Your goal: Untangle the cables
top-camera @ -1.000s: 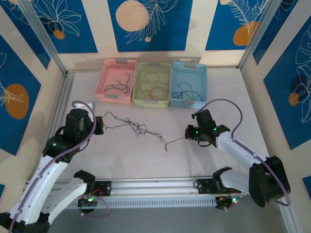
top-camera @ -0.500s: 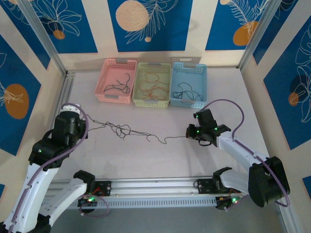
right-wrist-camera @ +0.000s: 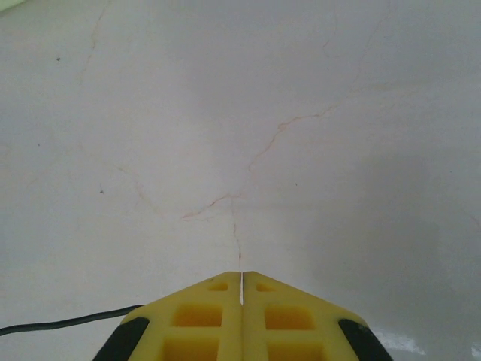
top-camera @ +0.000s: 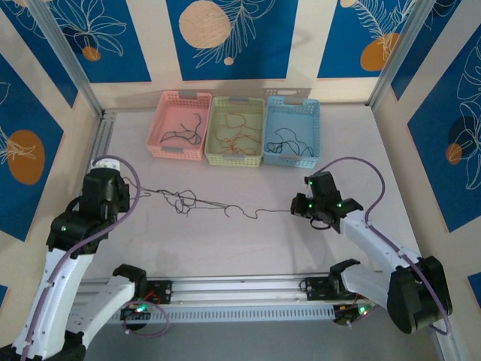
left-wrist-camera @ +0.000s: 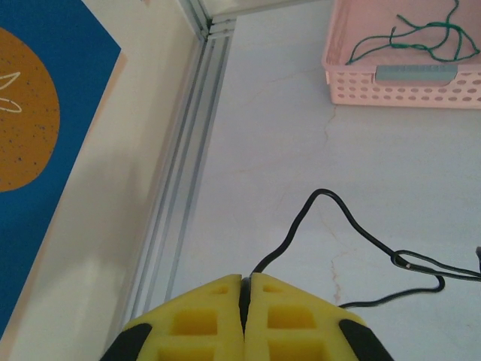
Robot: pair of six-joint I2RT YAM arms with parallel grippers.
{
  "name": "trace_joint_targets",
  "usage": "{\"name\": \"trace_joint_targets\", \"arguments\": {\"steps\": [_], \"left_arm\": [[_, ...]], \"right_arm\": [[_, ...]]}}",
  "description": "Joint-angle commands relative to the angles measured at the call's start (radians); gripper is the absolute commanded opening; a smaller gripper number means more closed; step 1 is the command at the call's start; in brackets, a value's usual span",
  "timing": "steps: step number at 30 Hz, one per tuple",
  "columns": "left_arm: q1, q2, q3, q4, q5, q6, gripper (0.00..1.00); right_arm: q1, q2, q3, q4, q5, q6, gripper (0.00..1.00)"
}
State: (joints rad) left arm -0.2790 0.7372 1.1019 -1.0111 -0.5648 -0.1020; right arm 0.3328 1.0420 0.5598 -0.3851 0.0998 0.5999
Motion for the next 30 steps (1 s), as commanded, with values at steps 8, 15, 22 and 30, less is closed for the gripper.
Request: {"name": "trace_joint_targets", "arguments": {"steps": [8, 15, 22, 30], "left_arm": [[0.087, 0.018, 0.022, -0.049, 0.038, -0.025, 0.00], [0.120, 0.025, -0.017, -0.062, 0.093, -0.038, 0.00], [0.150, 0.067, -0.029, -0.064, 0.176, -0.073, 0.00], [0.159, 0.073, -0.038, -0.041, 0.196, -0.069, 0.00]], "right_arm": [[-0.068, -0.168, -0.084, -0.048, 0.075, 0.048, 0.00], [-0.095, -0.285, -0.124, -0.052, 0.076, 0.066, 0.00], [-0.138, -0.377, -0.155, -0.060, 0.068, 0.085, 0.00], [-0.203, -0.499, -0.192, -0.065, 0.041, 0.114, 0.00]]}}
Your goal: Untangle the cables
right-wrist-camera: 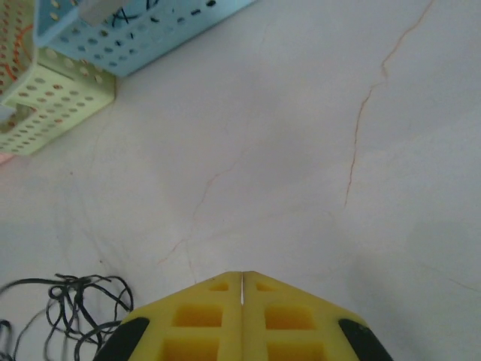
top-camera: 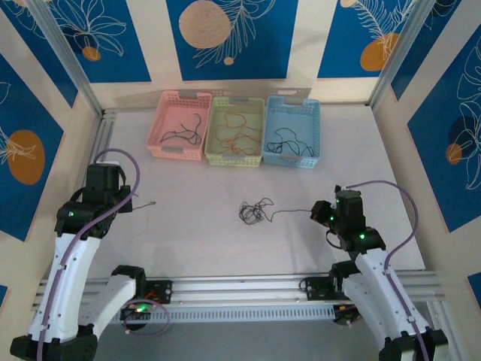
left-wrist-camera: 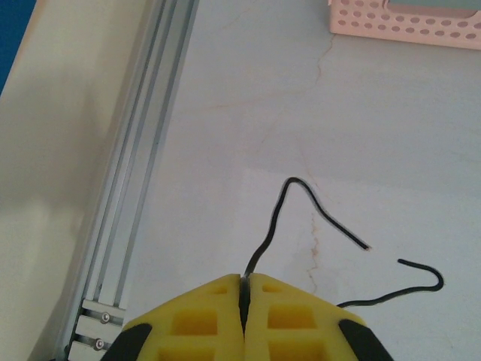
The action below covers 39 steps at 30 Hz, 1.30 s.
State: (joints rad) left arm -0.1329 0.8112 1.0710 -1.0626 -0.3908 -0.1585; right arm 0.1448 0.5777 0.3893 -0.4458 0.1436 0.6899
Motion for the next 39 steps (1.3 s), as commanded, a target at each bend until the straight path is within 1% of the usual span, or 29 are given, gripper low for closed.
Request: {"name": "trace_joint_targets", "arguments": {"steps": [1, 3, 4, 6, 8, 11, 13, 17, 22, 26, 30, 33, 36, 39], "left_arm": [[0.013, -0.001, -0.008, 0.017, 0.041, -0.011, 0.00], [0.014, -0.007, -0.006, 0.037, 0.093, -0.010, 0.00], [0.013, -0.012, -0.006, 0.052, 0.135, -0.007, 0.00], [0.013, -0.018, -0.010, 0.082, 0.246, -0.001, 0.00], [0.014, -0.015, -0.017, 0.113, 0.407, 0.001, 0.00], [0.008, -0.018, -0.058, 0.179, 0.602, -0.027, 0.00], [0.000, -0.024, -0.094, 0.225, 0.670, -0.061, 0.00], [-0.036, -0.025, -0.178, 0.319, 0.740, -0.128, 0.00], [-0.119, -0.010, -0.245, 0.390, 0.777, -0.168, 0.00], [-0.175, 0.028, -0.255, 0.428, 0.839, -0.179, 0.00], [-0.224, 0.048, -0.261, 0.499, 0.877, -0.220, 0.00], [-0.252, 0.062, -0.279, 0.598, 0.916, -0.279, 0.00], [-0.275, 0.098, -0.269, 0.680, 0.916, -0.324, 0.00], [-0.285, 0.153, -0.209, 0.742, 0.915, -0.352, 0.00]], "right_arm": [[-0.018, -0.040, -0.021, 0.000, -0.018, 0.018, 0.00], [-0.019, -0.044, -0.021, 0.005, -0.042, 0.015, 0.00], [-0.018, -0.044, -0.022, 0.011, -0.059, 0.010, 0.00], [-0.018, -0.044, -0.021, 0.024, -0.098, 0.003, 0.00], [-0.018, -0.041, -0.020, 0.042, -0.140, -0.001, 0.00], [-0.017, -0.031, -0.011, 0.055, -0.176, -0.008, 0.00], [-0.016, -0.023, -0.005, 0.055, -0.182, -0.013, 0.00], [-0.013, -0.007, 0.001, 0.082, -0.222, -0.016, 0.00], [-0.004, 0.025, 0.016, 0.119, -0.278, -0.014, 0.00], [0.006, 0.041, 0.040, 0.160, -0.347, -0.015, 0.00], [0.023, 0.052, 0.082, 0.172, -0.362, -0.030, 0.00], [0.024, 0.059, 0.141, 0.160, -0.328, -0.034, 0.00], [0.021, 0.090, 0.235, 0.096, -0.231, -0.056, 0.00], [-0.001, 0.123, 0.322, 0.021, -0.128, -0.077, 0.00]]}}
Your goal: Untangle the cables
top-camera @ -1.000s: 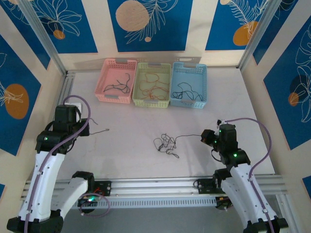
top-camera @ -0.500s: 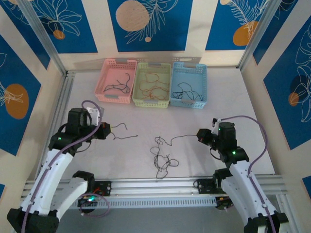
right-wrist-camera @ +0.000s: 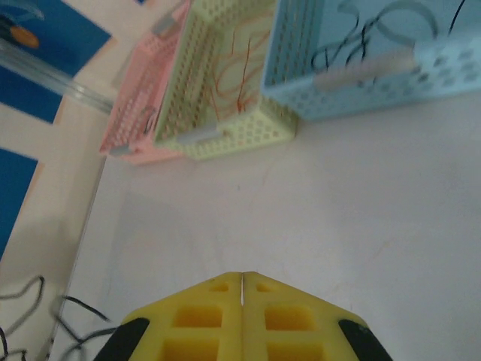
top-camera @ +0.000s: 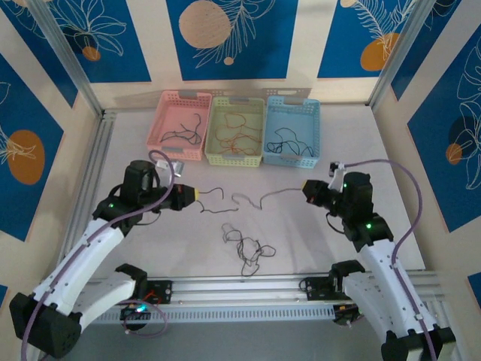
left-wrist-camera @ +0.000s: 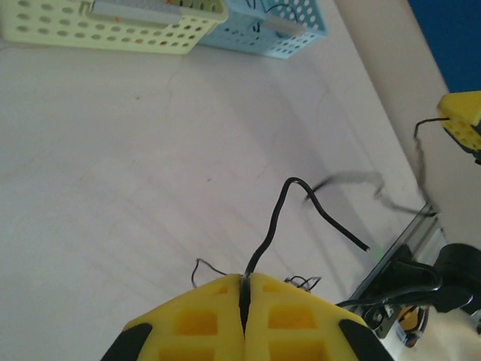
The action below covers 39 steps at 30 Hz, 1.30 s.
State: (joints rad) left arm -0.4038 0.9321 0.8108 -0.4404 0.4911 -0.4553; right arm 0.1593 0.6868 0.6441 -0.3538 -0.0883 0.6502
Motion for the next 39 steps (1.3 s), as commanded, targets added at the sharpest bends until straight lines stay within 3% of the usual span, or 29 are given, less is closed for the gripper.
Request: {"name": "trace_joint_targets", "arguments": {"steps": [1, 7, 15, 21, 26, 31, 39], "left_arm": [[-0.019, 0.052, 0.078, 0.137, 0.028, -0.058, 0.00], [-0.064, 0.225, 0.225, 0.201, 0.012, -0.051, 0.00], [-0.128, 0.541, 0.496, 0.258, -0.039, -0.026, 0.00], [-0.151, 0.838, 0.774, 0.288, -0.137, -0.018, 0.00], [-0.160, 1.120, 1.064, 0.291, -0.129, -0.041, 0.00], [-0.170, 1.385, 1.401, 0.192, -0.115, -0.055, 0.00], [-0.199, 1.667, 1.760, 0.078, -0.137, -0.026, 0.18]], "right_arm": [[-0.031, 0.020, 0.083, -0.079, 0.113, -0.044, 0.00], [-0.099, 0.034, 0.046, -0.084, 0.058, -0.047, 0.00], [-0.097, 0.034, -0.138, -0.071, 0.077, -0.020, 0.00], [-0.088, 0.008, -0.253, -0.014, 0.061, 0.019, 0.00], [-0.086, -0.004, -0.265, -0.008, 0.056, 0.026, 0.00], [-0.086, -0.006, -0.264, -0.012, 0.055, 0.025, 0.00], [-0.086, -0.010, -0.265, -0.011, 0.054, 0.024, 0.00]]}}
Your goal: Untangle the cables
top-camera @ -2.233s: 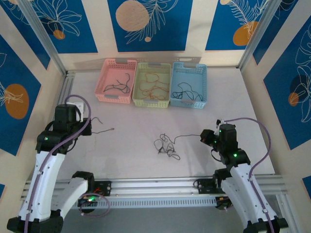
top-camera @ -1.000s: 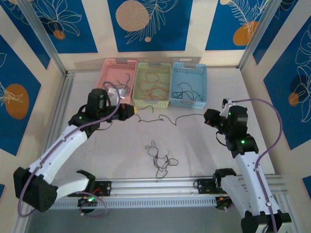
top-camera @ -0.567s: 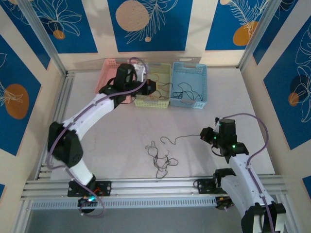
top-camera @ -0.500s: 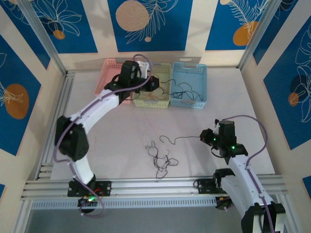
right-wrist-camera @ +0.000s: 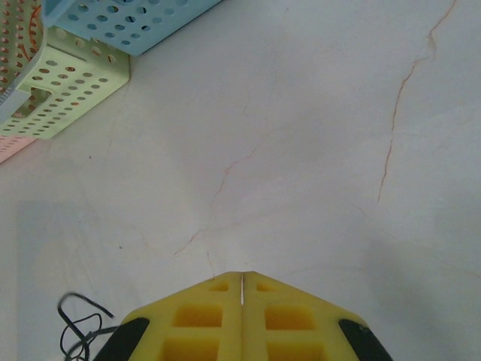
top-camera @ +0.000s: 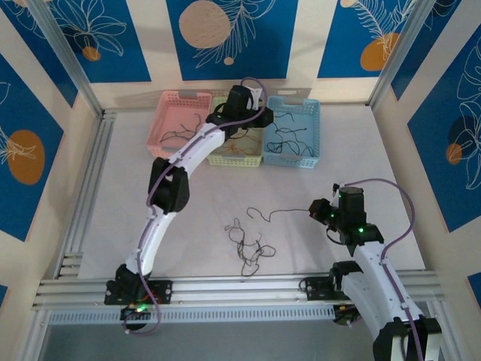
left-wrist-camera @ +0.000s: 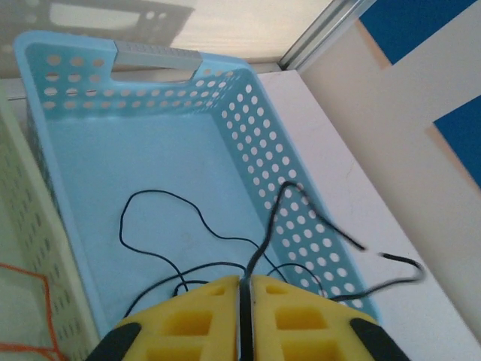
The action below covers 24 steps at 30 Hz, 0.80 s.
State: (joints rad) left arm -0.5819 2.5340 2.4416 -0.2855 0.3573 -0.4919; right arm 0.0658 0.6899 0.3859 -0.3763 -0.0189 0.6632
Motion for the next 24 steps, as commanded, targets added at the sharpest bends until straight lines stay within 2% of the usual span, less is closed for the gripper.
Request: {"name": "trace_joint_targets", "arguments": {"steps": [1, 3, 4, 7, 11, 14, 19, 24], "left_arm": [[-0.023, 0.099, 0.184, -0.100, 0.002, 0.012, 0.26], [-0.021, 0.118, 0.217, -0.114, 0.015, 0.011, 0.45], [-0.021, 0.113, 0.217, -0.126, 0.013, 0.025, 0.51], [-0.021, 0.072, 0.214, -0.175, 0.006, 0.076, 0.63], [-0.022, -0.060, 0.169, -0.204, -0.008, 0.134, 0.65], [-0.021, -0.218, 0.053, -0.204, -0.029, 0.179, 0.65], [-0.017, -0.570, -0.342, -0.136, -0.056, 0.211, 0.66], [-0.012, -0.941, -0.789, -0.060, -0.075, 0.212, 0.68]], "right_arm": [[0.008, -0.013, -0.007, 0.011, -0.015, 0.010, 0.00], [0.007, -0.013, -0.007, 0.011, -0.016, 0.010, 0.00], [0.007, -0.013, -0.007, 0.011, -0.018, 0.010, 0.00], [0.006, -0.017, -0.007, 0.015, -0.022, 0.009, 0.00], [0.003, -0.023, -0.007, 0.019, -0.027, 0.007, 0.00], [-0.002, -0.064, -0.005, 0.021, -0.058, 0.013, 0.00], [-0.003, -0.129, 0.080, -0.026, -0.053, 0.021, 0.00], [-0.003, -0.094, 0.202, -0.041, 0.006, 0.037, 0.00]]}}
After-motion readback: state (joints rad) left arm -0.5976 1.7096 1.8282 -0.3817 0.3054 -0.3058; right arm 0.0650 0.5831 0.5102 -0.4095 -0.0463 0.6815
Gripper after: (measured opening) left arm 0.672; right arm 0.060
